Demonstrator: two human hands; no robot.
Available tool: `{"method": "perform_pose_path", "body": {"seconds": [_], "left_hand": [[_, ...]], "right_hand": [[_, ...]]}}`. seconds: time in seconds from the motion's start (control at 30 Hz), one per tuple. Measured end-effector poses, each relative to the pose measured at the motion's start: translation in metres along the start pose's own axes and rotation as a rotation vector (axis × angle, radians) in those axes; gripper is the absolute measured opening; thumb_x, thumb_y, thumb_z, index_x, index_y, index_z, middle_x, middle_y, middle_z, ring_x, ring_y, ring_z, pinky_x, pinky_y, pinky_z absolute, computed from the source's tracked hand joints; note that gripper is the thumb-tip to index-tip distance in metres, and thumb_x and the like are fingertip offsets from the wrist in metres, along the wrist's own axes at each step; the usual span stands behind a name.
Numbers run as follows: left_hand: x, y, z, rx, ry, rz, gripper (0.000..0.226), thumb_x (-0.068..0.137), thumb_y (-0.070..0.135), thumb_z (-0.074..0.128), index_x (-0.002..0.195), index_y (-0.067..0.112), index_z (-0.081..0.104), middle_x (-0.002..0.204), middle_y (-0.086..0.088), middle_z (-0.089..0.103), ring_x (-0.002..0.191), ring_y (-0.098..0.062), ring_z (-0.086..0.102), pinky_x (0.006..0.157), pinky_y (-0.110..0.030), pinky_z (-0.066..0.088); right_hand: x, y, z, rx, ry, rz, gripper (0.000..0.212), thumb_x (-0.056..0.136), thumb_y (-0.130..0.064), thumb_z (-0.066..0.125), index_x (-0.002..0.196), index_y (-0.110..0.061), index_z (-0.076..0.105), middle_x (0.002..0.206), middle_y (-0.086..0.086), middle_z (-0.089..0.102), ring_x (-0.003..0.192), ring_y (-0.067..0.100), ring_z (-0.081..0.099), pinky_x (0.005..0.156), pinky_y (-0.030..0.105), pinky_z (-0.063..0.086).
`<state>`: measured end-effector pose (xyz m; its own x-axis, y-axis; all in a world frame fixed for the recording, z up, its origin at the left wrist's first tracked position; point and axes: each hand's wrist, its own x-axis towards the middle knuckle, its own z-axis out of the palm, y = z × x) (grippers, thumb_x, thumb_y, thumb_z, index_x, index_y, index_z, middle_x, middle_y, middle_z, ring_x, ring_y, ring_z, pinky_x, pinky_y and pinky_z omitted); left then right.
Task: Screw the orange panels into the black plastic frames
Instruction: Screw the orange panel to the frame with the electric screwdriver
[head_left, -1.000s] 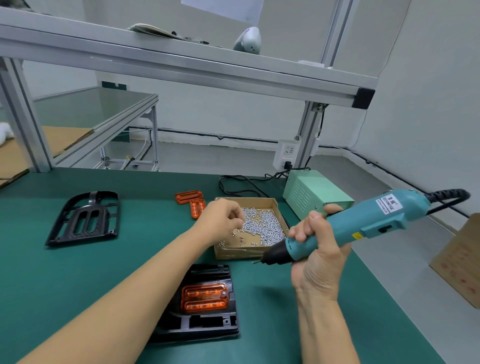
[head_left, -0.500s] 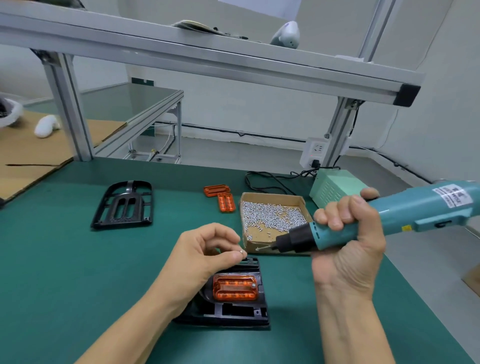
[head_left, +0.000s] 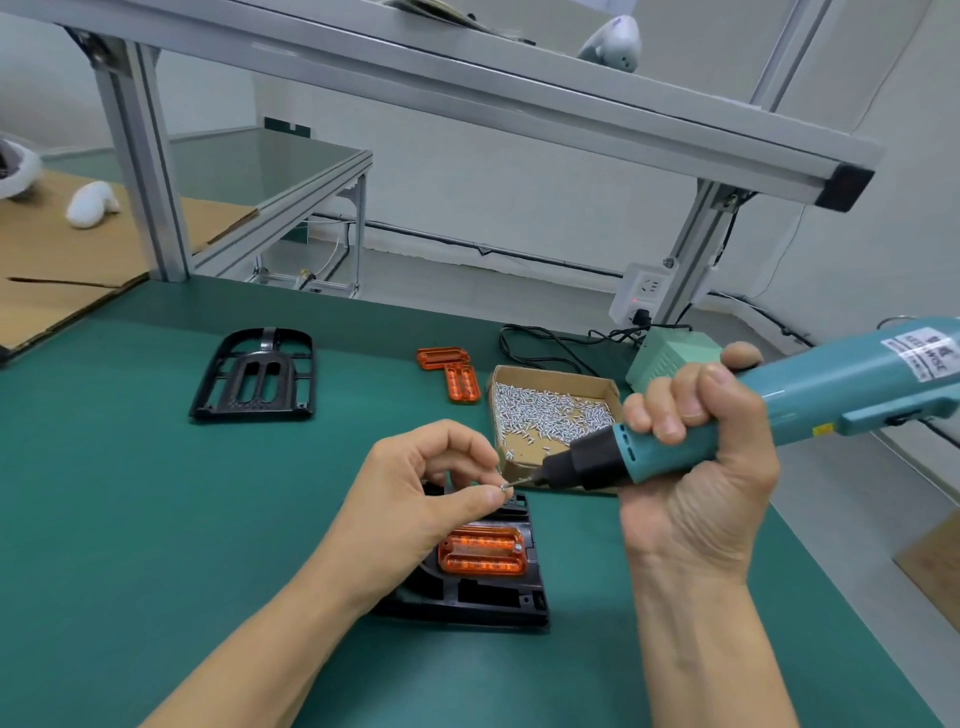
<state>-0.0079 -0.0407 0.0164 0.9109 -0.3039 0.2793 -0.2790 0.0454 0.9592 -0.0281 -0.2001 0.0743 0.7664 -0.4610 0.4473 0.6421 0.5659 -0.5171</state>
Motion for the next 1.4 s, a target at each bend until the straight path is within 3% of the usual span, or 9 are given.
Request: {"method": "perform_pose_path", "body": {"seconds": [0.13,0.37,0.53,0.73,0.9,1.03,1.17,1.4], "left_hand": [[0.0,0.0,0.0,0.004,-0.002,0.023,0.019,0.071,0.011,0.08,0.082,0.016,0.066,0.077,-0.001,0.073,0.074,-0.015,0.061,0.085,-0.042,0.046],[0.001,0.001,0.001,-0.011,-0.001,0.02,0.018,0.071,0.01,0.08,0.082,0.015,0.066,0.077,-0.002,0.074,0.074,-0.015,0.062,0.085,-0.043,0.045],[0.001,-0.002,0.0,0.021,-0.008,0.031,0.018,0.073,0.004,0.078,0.081,0.016,0.067,0.077,-0.001,0.074,0.075,-0.017,0.065,0.08,-0.024,0.044],[0.001,-0.002,0.0,0.022,-0.008,0.05,0.018,0.073,0.003,0.077,0.082,0.014,0.066,0.077,0.0,0.074,0.074,-0.015,0.065,0.078,-0.015,0.043],[0.0,-0.002,-0.001,0.045,-0.014,0.066,0.019,0.074,0.004,0.077,0.081,0.018,0.067,0.077,0.001,0.073,0.079,-0.022,0.065,0.078,-0.013,0.044],[-0.001,-0.002,0.0,0.119,-0.019,0.101,0.019,0.076,0.006,0.076,0.08,0.022,0.066,0.078,0.004,0.073,0.078,-0.016,0.066,0.082,-0.019,0.048],[-0.003,-0.001,0.0,0.274,-0.007,0.208,0.022,0.08,0.004,0.073,0.084,0.024,0.065,0.078,0.01,0.071,0.079,-0.006,0.066,0.08,-0.01,0.043],[-0.001,-0.003,-0.001,0.28,0.013,0.22,0.013,0.076,0.018,0.068,0.084,0.027,0.063,0.077,0.014,0.071,0.078,-0.006,0.067,0.081,-0.01,0.044]], "right_hand": [[0.0,-0.001,0.0,0.001,-0.011,0.001,0.018,0.08,-0.006,0.046,0.089,-0.021,0.048,0.052,-0.008,0.036,0.041,0.006,0.037,0.047,0.019,0.038],[0.0,-0.004,0.0,-0.017,-0.023,-0.006,0.018,0.081,-0.005,0.045,0.089,-0.021,0.048,0.052,-0.008,0.036,0.041,0.006,0.036,0.047,0.019,0.038],[-0.001,-0.003,0.0,-0.013,-0.027,-0.002,0.018,0.08,-0.005,0.046,0.089,-0.021,0.047,0.052,-0.008,0.036,0.041,0.006,0.036,0.046,0.019,0.038],[-0.001,-0.003,0.0,-0.014,-0.033,0.007,0.018,0.08,-0.005,0.046,0.089,-0.02,0.047,0.052,-0.008,0.037,0.04,0.006,0.037,0.046,0.019,0.038],[-0.001,-0.002,-0.001,-0.021,-0.031,0.003,0.018,0.08,-0.005,0.045,0.089,-0.02,0.047,0.051,-0.008,0.037,0.04,0.006,0.037,0.046,0.019,0.038],[-0.001,0.0,-0.002,-0.039,-0.05,-0.002,0.019,0.081,-0.004,0.044,0.09,-0.02,0.046,0.051,-0.008,0.037,0.04,0.006,0.037,0.045,0.02,0.038],[-0.003,0.004,-0.005,-0.022,-0.07,-0.003,0.02,0.081,-0.003,0.042,0.092,-0.019,0.045,0.051,-0.008,0.036,0.039,0.006,0.036,0.045,0.019,0.037],[-0.002,0.011,-0.01,0.034,0.013,-0.021,0.017,0.081,-0.005,0.042,0.09,-0.019,0.047,0.05,-0.009,0.036,0.039,0.005,0.035,0.043,0.019,0.035]]}}
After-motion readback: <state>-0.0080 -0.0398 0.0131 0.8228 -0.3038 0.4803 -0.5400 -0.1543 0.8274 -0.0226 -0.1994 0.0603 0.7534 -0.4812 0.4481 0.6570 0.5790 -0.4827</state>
